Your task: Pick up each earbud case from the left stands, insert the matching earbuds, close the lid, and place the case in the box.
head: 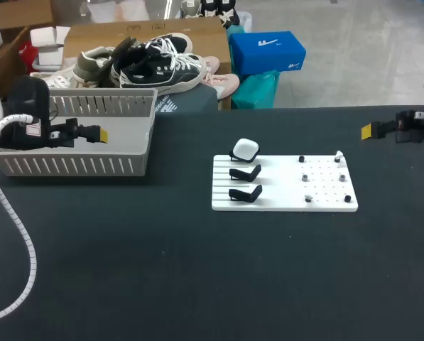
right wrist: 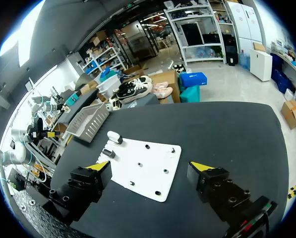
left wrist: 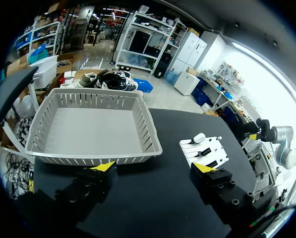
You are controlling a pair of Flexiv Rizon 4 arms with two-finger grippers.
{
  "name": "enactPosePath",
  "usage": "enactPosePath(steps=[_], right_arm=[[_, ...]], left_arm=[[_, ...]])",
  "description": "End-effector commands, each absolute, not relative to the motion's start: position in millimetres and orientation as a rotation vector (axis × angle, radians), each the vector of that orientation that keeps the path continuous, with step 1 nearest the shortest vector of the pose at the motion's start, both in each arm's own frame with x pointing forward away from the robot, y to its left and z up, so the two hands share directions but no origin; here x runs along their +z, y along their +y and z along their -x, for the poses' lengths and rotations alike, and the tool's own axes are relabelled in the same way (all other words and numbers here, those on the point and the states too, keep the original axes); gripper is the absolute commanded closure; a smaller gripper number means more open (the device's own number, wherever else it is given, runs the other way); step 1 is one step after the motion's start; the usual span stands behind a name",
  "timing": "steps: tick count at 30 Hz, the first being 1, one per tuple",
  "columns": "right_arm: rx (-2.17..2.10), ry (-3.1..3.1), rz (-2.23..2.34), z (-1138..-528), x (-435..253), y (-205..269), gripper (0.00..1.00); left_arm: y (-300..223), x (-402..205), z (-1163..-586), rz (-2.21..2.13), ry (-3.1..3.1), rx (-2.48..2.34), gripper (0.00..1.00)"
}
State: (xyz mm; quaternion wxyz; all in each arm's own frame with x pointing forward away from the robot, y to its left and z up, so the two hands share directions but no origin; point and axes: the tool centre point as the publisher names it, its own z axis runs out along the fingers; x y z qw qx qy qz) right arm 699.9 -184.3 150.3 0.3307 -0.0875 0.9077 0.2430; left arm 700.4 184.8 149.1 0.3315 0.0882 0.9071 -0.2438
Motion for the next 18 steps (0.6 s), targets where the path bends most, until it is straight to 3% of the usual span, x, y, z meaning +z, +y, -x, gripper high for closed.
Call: enactPosePath(steps=[1, 18], right_arm=[[0.643, 2.372, 0.234, -700.6, 149.7, -185.8, 0.0], [0.643, 2.372, 0.234, -700.6, 149.7, -185.8, 0.0]], left_arm=[[184.9, 149.5, -700.5, -0.231, 2.373, -0.637, 0.0], [189.3, 148.2, -709.4, -0.331, 2.369, -0.698, 0.0]])
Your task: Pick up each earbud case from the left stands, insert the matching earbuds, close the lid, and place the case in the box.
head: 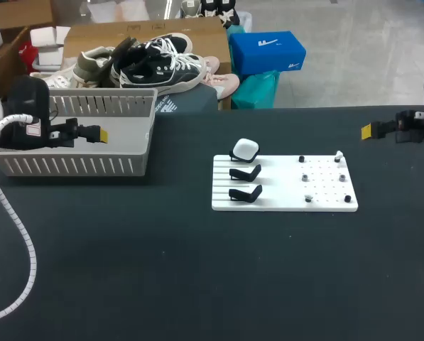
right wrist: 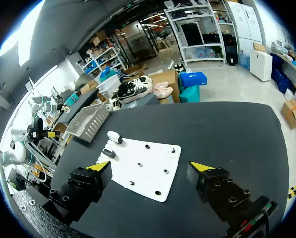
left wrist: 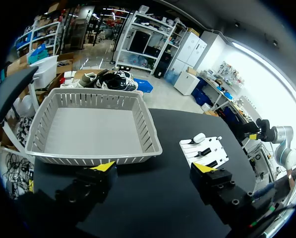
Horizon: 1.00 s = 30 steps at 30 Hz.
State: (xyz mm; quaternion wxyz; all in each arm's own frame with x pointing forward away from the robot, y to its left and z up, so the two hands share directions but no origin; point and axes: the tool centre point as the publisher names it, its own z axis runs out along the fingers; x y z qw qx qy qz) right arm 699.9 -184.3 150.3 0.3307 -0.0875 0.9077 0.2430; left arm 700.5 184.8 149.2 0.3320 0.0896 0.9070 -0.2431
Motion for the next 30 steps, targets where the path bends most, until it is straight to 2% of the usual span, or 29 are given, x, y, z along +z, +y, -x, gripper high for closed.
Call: enactPosePath(steps=[1, 30], right_arm=[[0.643, 2.372, 0.234, -700.6, 149.7, -185.8, 0.0], [0.643, 2.372, 0.234, -700.6, 149.7, -185.8, 0.0]], left_arm=[[189.9, 146.7, -714.5, -0.365, 2.367, -0.687, 0.0], [71.1, 140.7, -786.4, -1.209, 1.939, -0.891, 0.0]])
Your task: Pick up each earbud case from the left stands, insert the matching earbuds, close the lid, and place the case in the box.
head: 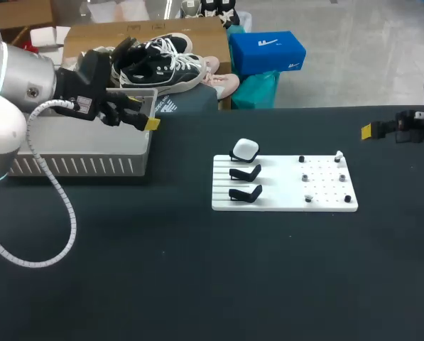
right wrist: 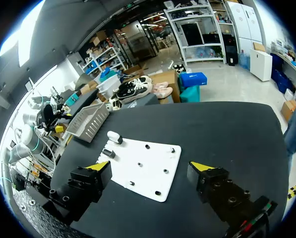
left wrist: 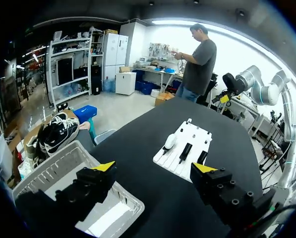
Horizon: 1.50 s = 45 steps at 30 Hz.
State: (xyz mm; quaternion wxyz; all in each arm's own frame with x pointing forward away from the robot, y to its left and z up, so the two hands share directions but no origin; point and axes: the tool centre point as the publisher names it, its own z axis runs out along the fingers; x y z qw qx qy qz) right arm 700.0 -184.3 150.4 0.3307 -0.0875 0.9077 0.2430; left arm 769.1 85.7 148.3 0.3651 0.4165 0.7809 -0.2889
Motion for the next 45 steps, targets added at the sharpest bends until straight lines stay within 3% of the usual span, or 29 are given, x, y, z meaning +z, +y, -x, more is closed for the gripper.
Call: enactPosePath(steps=[1, 15, 35, 37, 40, 43, 45], right_arm=[[0.643, 2.372, 0.234, -700.6, 149.7, -185.8, 0.0], [0.643, 2.372, 0.234, -700.6, 149.7, -185.8, 0.0], [0.643, 2.372, 0.234, -700.6, 149.7, -185.8, 0.0], [0.643, 2.372, 0.234, -700.6, 149.7, -185.8, 0.0], [0.643, 2.372, 0.234, -700.6, 149.7, -185.8, 0.0], [0.643, 2.372, 0.234, -700.6, 149.7, -185.8, 0.0], [0.643, 2.372, 0.234, -700.6, 149.7, -185.8, 0.0]], left_arm=[[65.9, 140.2, -788.2, -1.233, 1.926, -0.913, 0.0], [-0.4, 101.7, -797.0, -1.445, 1.798, -0.859, 0.0], [-48.1, 58.7, -796.1, -1.548, 1.701, -0.927, 0.0], [-50.1, 55.9, -798.2, -1.547, 1.703, -0.938, 0.12], [-53.2, 53.0, -799.9, -1.552, 1.7, -0.946, 0.11], [-56.4, 50.1, -802.4, -1.557, 1.697, -0.956, 0.17], [-58.0, 47.4, -803.7, -1.561, 1.695, -0.96, 0.29]])
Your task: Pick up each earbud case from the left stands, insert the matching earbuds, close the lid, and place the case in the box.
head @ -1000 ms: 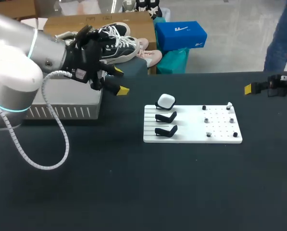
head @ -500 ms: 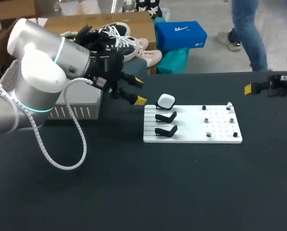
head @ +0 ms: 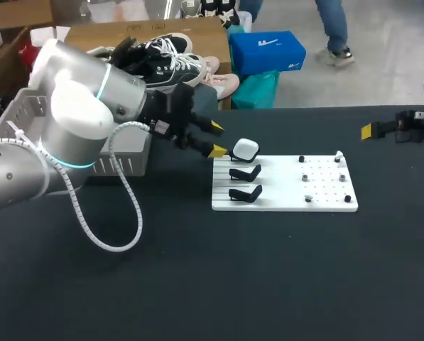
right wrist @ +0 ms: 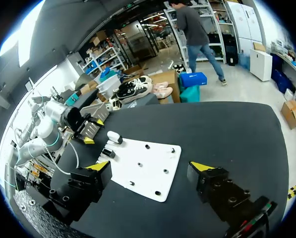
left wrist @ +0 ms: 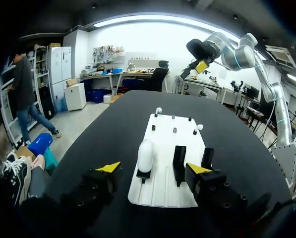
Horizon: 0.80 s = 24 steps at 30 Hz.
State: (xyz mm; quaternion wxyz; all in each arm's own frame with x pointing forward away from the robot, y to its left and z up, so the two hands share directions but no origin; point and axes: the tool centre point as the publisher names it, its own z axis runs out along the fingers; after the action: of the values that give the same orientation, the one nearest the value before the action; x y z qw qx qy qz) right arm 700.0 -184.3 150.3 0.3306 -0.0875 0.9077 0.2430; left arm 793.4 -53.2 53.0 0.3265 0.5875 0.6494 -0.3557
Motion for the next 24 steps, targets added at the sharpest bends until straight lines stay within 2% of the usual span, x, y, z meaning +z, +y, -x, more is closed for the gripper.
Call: enactPosePath(steps=[1, 7, 11, 17, 24], right_arm=[[0.643, 2.372, 0.234, -700.6, 149.7, -185.8, 0.0], [0.643, 2.372, 0.234, -700.6, 149.7, -185.8, 0.0], [0.643, 2.372, 0.234, -700.6, 149.7, -185.8, 0.0], [0.643, 2.372, 0.234, -700.6, 149.7, -185.8, 0.0], [0.643, 2.372, 0.234, -700.6, 149.7, -185.8, 0.0]], left_arm=[[-58.6, 46.2, -804.0, -1.564, 1.694, -0.963, 0.31], [-63.5, 37.0, -806.0, -1.576, 1.695, -0.972, 0.33], [-67.8, 33.9, -807.6, -1.577, 1.698, -0.982, 0.43], [-74.6, 29.0, -810.0, -1.582, 1.693, -0.984, 0.5], [-81.8, 25.1, -810.3, -1.593, 1.678, -0.974, 0.49]])
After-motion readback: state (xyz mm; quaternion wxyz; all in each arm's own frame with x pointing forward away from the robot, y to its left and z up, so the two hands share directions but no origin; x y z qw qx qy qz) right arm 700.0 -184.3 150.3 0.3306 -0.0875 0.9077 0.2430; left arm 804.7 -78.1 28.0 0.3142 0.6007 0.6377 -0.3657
